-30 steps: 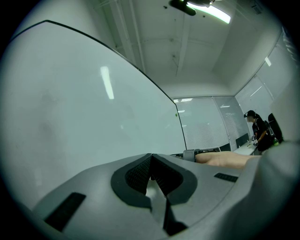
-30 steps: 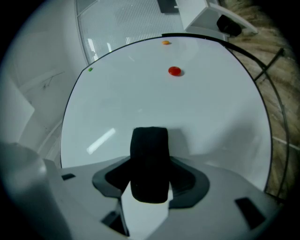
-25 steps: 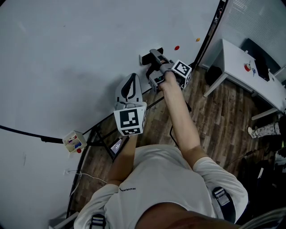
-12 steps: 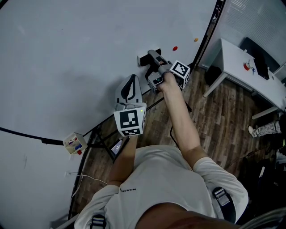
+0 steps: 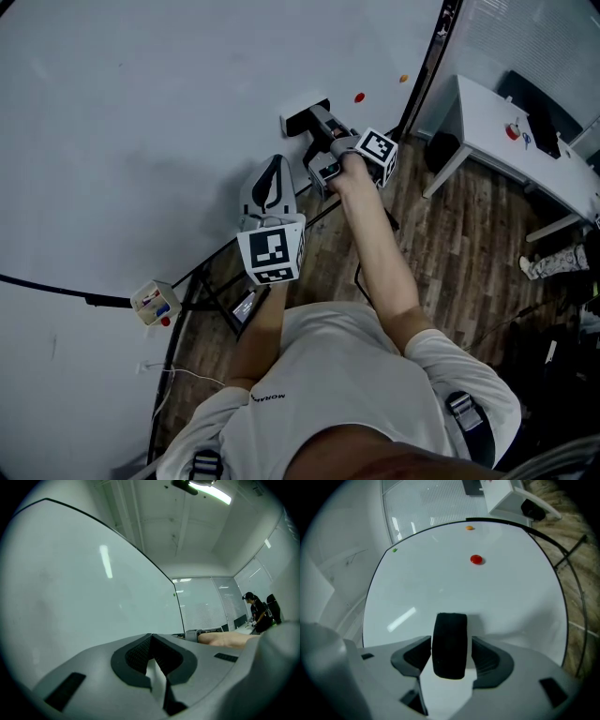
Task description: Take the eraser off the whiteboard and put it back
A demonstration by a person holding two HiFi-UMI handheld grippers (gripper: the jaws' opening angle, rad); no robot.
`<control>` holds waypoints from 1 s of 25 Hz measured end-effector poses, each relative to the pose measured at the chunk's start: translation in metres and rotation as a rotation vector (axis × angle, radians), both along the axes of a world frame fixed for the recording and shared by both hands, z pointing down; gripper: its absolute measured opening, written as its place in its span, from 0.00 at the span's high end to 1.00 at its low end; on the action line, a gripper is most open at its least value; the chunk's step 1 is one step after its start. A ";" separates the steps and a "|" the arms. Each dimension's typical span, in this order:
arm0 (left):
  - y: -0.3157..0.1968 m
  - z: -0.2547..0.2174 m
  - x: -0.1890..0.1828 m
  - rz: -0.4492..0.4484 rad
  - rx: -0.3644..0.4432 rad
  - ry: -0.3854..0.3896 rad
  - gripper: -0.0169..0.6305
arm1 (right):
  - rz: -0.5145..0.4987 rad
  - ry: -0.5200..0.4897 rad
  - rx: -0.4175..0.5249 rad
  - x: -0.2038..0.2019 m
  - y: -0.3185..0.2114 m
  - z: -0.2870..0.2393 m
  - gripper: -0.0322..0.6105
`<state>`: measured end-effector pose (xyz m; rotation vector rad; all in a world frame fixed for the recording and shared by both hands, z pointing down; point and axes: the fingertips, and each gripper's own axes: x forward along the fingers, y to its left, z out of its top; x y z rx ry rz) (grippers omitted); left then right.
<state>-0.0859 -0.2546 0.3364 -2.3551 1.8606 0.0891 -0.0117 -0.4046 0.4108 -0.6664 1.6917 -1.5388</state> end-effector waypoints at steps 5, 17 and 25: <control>-0.001 0.001 0.003 0.004 0.000 0.004 0.97 | 0.010 0.004 -0.006 0.007 0.006 0.002 0.54; 0.000 0.001 0.012 0.022 -0.006 0.013 0.97 | 0.021 0.007 0.028 0.020 0.028 -0.006 0.60; 0.003 -0.002 0.017 0.033 -0.001 0.007 0.97 | 0.034 0.027 0.042 0.025 0.045 -0.013 0.75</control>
